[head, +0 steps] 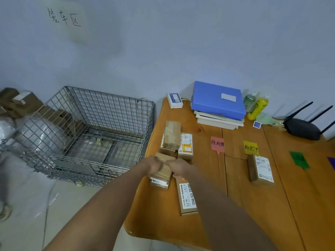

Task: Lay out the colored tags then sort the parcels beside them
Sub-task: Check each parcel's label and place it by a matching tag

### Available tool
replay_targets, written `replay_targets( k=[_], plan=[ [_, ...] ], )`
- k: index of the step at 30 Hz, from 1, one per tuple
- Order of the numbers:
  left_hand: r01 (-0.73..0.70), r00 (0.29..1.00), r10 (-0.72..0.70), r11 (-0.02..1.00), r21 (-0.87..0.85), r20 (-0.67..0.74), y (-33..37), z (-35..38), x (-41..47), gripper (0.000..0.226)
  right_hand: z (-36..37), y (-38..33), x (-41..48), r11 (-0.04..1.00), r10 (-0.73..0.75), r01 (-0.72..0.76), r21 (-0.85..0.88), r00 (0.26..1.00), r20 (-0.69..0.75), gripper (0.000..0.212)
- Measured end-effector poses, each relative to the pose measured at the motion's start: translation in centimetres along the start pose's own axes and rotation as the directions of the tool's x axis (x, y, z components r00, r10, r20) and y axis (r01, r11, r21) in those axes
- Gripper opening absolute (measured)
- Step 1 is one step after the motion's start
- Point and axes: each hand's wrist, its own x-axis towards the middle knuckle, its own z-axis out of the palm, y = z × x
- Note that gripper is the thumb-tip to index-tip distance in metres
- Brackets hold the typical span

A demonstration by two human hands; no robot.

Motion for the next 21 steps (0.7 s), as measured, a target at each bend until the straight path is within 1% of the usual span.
replay_targets(
  k=[1,3,5,6,9,11,14,17,19,21],
  plan=[
    [-0.009,1.0,0.009,1.0,-0.021,-0.008,0.2,-0.1,-0.1,0.033,-0.1,0.0,0.0,0.999,0.001,-0.001,0.038,1.0,0.004,0.025],
    [-0.022,0.999,0.02,0.998,-0.064,-0.039,0.6,-0.6,-0.5,0.023,-0.7,0.0,-0.1,0.997,0.0,0.001,0.078,1.0,-0.013,0.029],
    [-0.041,0.997,0.033,0.993,-0.114,-0.072,1.1,-1.9,-1.1,0.028,-1.8,-0.5,-1.0,0.998,-0.018,0.019,0.067,1.0,-0.025,0.037],
    [-0.057,0.995,0.044,0.989,-0.139,-0.09,1.5,-2.7,-1.7,0.031,-2.6,-1.0,-1.8,0.997,-0.044,0.046,0.055,0.998,-0.035,0.036],
    [-0.102,0.989,0.075,0.967,-0.233,-0.125,3.3,-5.9,-3.5,0.036,-5.3,-3.6,-4.6,0.985,-0.156,0.16,0.06,0.985,-0.066,0.023],
    [-0.146,0.979,0.095,0.944,-0.297,-0.181,4.8,-8.4,-5.3,0.038,-7.5,-5.5,-6.6,0.968,-0.233,0.239,0.076,0.97,-0.076,0.023],
    [-0.258,0.944,0.136,0.87,-0.42,-0.299,7.0,-12.1,-7.8,0.038,-10.7,-8.2,-9.8,0.936,-0.325,0.338,0.101,0.937,-0.127,0.045],
    [-0.382,0.895,0.181,0.784,-0.49,-0.409,9.0,-15.2,-10.4,0.043,-13.5,-10.1,-13.1,0.874,-0.429,0.456,0.169,0.886,-0.175,0.059],
    [-0.444,0.871,0.207,0.722,-0.531,-0.446,10.2,-16.7,-12.1,0.046,-15.2,-11.0,-14.5,0.848,-0.479,0.51,0.145,0.854,-0.204,0.077],
    [-0.484,0.858,0.228,0.658,-0.577,-0.46,11.4,-18.0,-13.7,0.051,-16.6,-11.9,-15.7,0.821,-0.537,0.565,0.084,0.814,-0.223,0.083]
  ],
)
